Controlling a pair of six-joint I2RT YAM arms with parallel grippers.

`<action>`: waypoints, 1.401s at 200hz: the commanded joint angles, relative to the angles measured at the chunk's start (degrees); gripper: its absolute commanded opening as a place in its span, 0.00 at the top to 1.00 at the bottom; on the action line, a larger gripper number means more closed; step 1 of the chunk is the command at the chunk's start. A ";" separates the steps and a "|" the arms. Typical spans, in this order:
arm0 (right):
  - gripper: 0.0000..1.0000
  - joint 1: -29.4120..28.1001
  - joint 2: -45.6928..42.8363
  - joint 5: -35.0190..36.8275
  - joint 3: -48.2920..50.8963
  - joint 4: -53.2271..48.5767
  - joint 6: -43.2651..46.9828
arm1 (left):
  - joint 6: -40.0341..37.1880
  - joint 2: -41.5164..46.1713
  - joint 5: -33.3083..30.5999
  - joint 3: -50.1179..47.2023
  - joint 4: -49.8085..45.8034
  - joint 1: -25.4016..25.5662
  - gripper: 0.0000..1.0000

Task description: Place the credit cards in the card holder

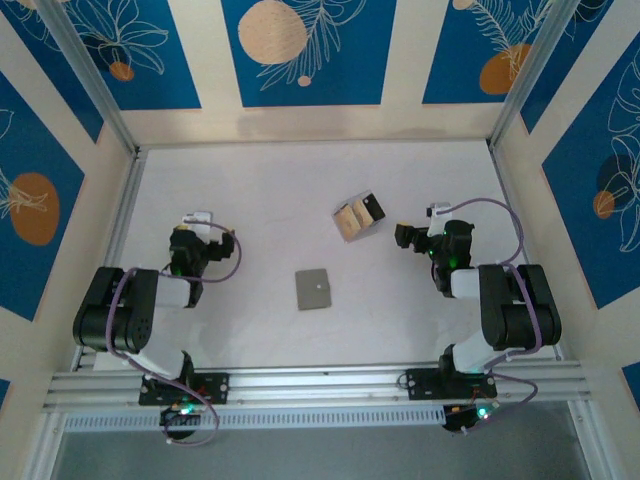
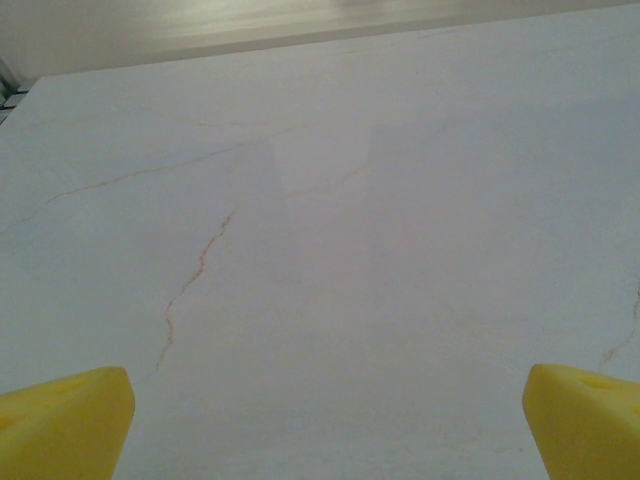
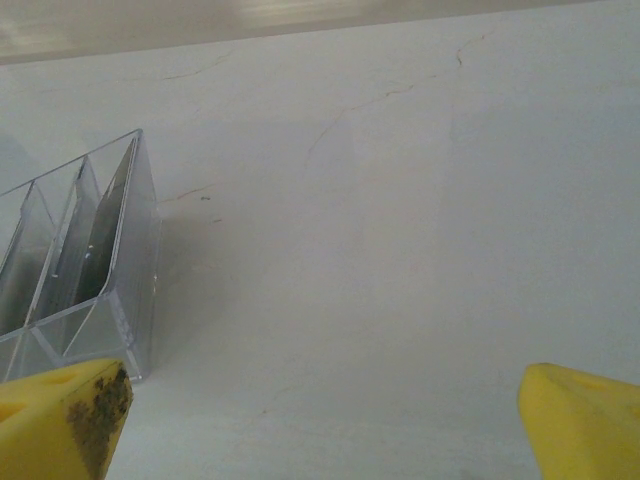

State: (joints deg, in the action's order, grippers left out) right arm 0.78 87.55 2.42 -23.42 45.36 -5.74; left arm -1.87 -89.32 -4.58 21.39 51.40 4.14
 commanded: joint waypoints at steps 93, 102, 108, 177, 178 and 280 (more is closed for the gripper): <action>0.01 9.15 -16.17 7.03 -25.85 -61.53 -38.03 | 26.12 26.95 0.95 23.62 -56.46 1.63 0.00; 0.01 6.15 -17.61 10.50 -27.58 -64.54 -36.79 | 27.86 27.00 4.35 23.25 -55.65 2.21 0.02; 0.00 4.30 -18.20 11.77 -28.68 -66.48 -36.16 | 29.14 26.79 6.43 22.93 -55.03 2.71 0.08; 0.45 -25.63 -12.47 17.04 -38.48 -82.32 -32.52 | 41.33 11.33 25.29 22.93 -50.28 17.36 0.73; 0.46 -26.03 -12.22 16.98 -38.51 -82.38 -32.51 | 41.55 10.99 25.48 22.92 -50.00 17.68 0.74; 0.68 -46.59 1.95 5.68 -36.54 -76.66 -32.41 | 50.41 -7.61 29.16 19.54 -36.34 30.13 1.00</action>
State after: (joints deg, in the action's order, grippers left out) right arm -45.19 87.39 13.28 -61.30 -33.36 -38.37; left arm 46.09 -94.11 23.57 42.37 10.48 34.11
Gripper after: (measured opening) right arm 0.326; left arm 0.040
